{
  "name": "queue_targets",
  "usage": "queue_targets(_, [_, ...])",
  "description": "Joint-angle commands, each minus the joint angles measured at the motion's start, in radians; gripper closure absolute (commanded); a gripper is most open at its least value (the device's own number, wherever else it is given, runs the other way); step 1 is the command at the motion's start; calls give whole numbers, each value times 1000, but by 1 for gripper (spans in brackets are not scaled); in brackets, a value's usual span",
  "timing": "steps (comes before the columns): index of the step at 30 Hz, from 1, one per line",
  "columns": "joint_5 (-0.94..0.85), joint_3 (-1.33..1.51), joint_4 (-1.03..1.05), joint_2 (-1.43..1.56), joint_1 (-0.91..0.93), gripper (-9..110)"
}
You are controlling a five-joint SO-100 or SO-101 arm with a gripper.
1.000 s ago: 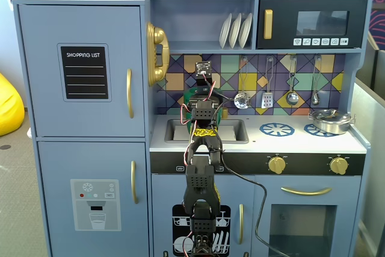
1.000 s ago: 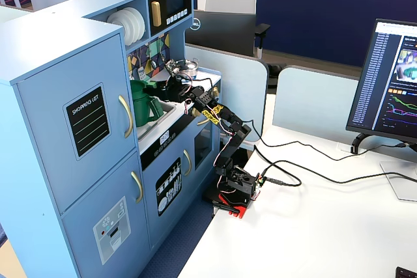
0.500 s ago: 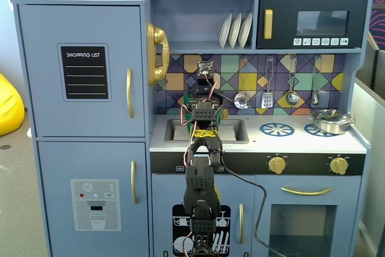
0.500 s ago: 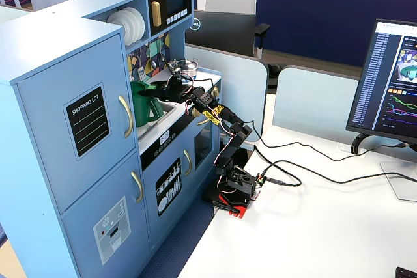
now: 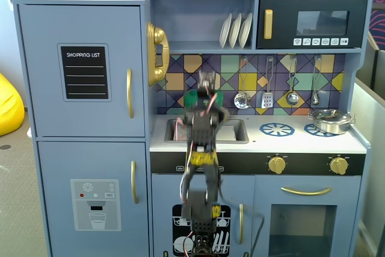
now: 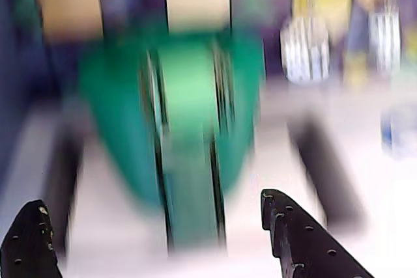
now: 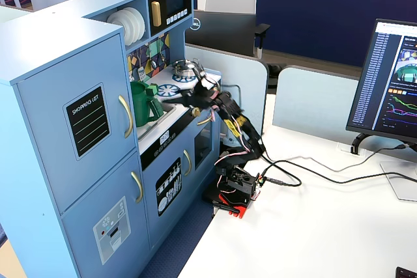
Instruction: Pick up the lid from the counter and put it on the green recipient
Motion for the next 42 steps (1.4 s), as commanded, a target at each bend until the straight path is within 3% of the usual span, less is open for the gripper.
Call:
queue_targets(1, [-11,341,58,236,9,70])
queue_targets(9, [124,946,91,463,-48,100])
queue_targets(13, [41,1121,195,525,-78,99])
queue_targets(23, [110,1197,572,525,-109,99])
queue_targets(26, [210,1197,561,526,-100,99])
queue_targets(31, [98,1197,578,526,-64,99])
queue_targets(42, [98,1197,578,526,-61,98])
